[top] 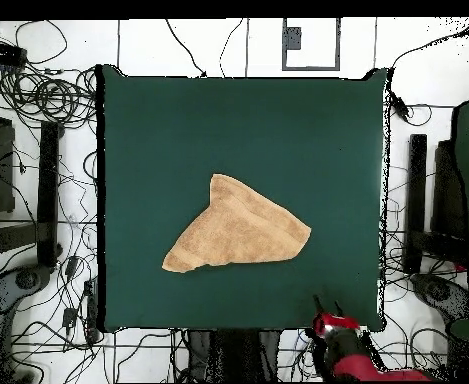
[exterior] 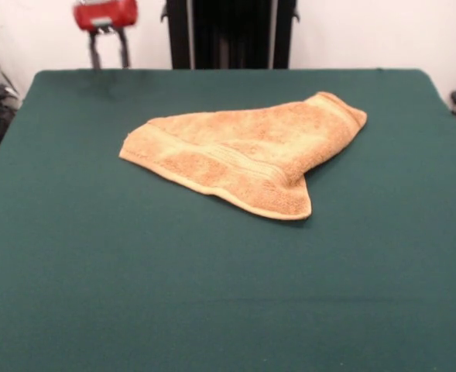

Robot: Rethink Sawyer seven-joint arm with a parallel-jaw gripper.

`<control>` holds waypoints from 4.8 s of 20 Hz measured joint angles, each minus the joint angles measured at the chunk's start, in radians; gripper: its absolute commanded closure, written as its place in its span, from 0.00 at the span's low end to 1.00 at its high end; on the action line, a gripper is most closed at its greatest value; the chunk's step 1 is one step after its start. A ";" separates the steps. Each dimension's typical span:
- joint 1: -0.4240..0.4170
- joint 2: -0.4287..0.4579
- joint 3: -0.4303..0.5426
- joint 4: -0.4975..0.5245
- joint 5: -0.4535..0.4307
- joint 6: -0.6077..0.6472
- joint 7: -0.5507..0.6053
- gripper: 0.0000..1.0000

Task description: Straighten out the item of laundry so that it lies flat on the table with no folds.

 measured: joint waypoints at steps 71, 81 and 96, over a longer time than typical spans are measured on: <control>0.154 0.526 -0.134 -0.141 0.169 -0.690 -0.062 0.00; 0.250 0.456 -0.160 -0.181 0.138 -0.568 -0.062 0.00; 0.392 0.318 -0.195 -0.229 -0.003 -0.353 -0.062 0.00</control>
